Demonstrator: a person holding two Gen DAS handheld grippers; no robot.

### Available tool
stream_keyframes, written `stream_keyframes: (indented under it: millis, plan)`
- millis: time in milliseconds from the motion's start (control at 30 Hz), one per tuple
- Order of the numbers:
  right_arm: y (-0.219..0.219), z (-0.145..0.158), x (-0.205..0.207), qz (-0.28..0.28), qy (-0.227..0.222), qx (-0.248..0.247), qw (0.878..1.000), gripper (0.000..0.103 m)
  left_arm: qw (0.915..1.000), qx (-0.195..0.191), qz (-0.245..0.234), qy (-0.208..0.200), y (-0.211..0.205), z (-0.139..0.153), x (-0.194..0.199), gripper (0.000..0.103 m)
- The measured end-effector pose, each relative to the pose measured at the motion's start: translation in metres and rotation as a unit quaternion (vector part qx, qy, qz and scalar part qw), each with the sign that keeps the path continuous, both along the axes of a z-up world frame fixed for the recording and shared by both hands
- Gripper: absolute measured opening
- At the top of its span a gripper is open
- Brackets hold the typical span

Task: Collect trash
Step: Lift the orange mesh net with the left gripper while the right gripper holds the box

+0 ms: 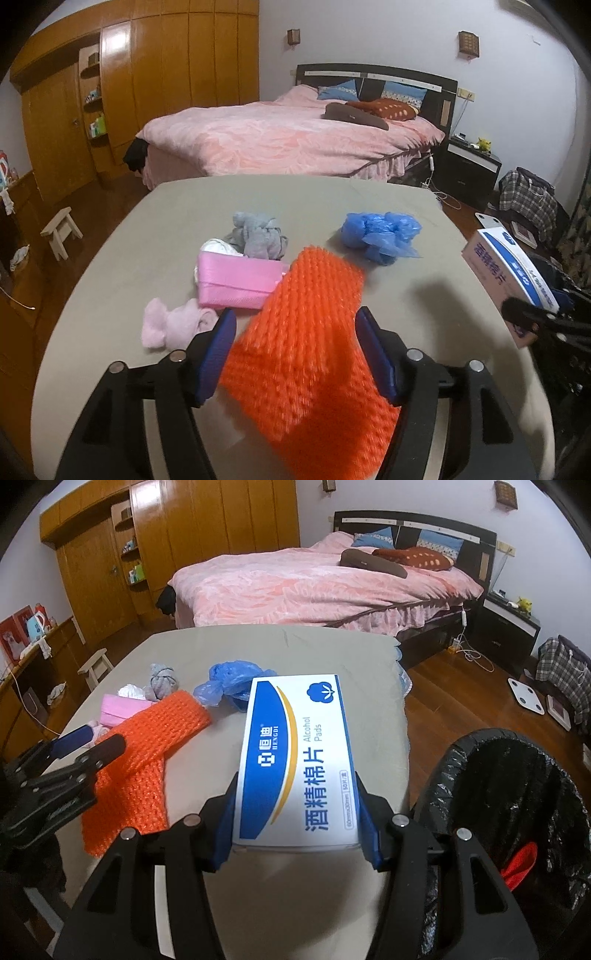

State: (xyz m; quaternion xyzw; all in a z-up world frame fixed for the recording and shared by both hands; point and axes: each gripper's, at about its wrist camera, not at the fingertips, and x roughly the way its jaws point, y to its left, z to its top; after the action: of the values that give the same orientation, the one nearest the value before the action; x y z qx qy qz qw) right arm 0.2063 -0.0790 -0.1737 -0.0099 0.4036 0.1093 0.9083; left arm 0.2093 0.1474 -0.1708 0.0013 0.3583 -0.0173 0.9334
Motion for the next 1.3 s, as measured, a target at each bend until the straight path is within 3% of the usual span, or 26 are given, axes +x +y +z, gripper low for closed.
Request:
stream_keyframes:
  millis: [67, 167, 233, 300, 533, 667, 933, 1000, 1067, 1100, 1200, 1233, 1300]
  plan:
    - [0.0, -0.003, 0.003, 0.0, 0.004, 0.001, 1.0, 0.053, 0.9999, -0.001, -0.01, 0.01, -0.002, -0.008, 0.008, 0.055]
    - [0.001, -0.007, 0.006, 0.0, 0.01, 0.003, 1.0, 0.053, 0.9993, -0.011, -0.021, 0.029, -0.004, -0.019, 0.014, 0.022]
    - [0.001, -0.009, 0.006, 0.0, 0.012, 0.003, 1.0, 0.053, 0.9995, -0.014, -0.019, 0.023, -0.004, -0.019, 0.012, 0.016]
    - [0.0, -0.01, 0.006, 0.0, 0.013, 0.003, 1.0, 0.053, 0.9996, -0.022, -0.018, 0.002, -0.003, -0.01, 0.006, 0.0]
    - [-0.008, 0.001, 0.001, -0.006, -0.001, 0.012, 1.0, 0.053, 0.9987, -0.033, -0.019, -0.033, -0.005, 0.02, -0.007, 0.0]
    - [-0.012, 0.005, -0.002, -0.007, -0.003, 0.015, 1.0, 0.053, 0.9994, -0.019, -0.027, -0.014, -0.012, 0.015, -0.001, 0.001]
    - [-0.014, -0.003, -0.002, -0.008, 0.006, 0.014, 1.0, 0.053, 0.9988, 0.009, -0.036, 0.032, -0.027, -0.022, 0.017, 0.058]
    - [-0.015, -0.005, 0.001, -0.011, 0.009, 0.013, 1.0, 0.053, 0.9983, 0.022, -0.043, 0.033, -0.031, -0.027, 0.018, 0.063]
    - [-0.017, -0.008, 0.004, -0.013, 0.014, 0.013, 1.0, 0.053, 0.9975, 0.033, -0.05, 0.038, -0.036, -0.031, 0.019, 0.061]
    - [-0.017, -0.009, 0.004, -0.014, 0.015, 0.013, 1.0, 0.053, 0.9975, 0.036, -0.051, 0.035, -0.037, -0.031, 0.019, 0.047]
    - [-0.018, -0.012, 0.006, -0.015, 0.019, 0.014, 1.0, 0.053, 0.9984, 0.013, -0.047, 0.028, -0.03, -0.026, 0.019, 0.031]
    - [-0.018, -0.013, 0.007, -0.015, 0.02, 0.014, 1.0, 0.053, 0.9986, 0.005, -0.045, 0.025, -0.028, -0.024, 0.019, 0.02]
    - [-0.019, -0.013, 0.006, -0.014, 0.019, 0.014, 1.0, 0.053, 0.999, -0.011, -0.038, 0.023, -0.02, -0.017, 0.02, 0.015]
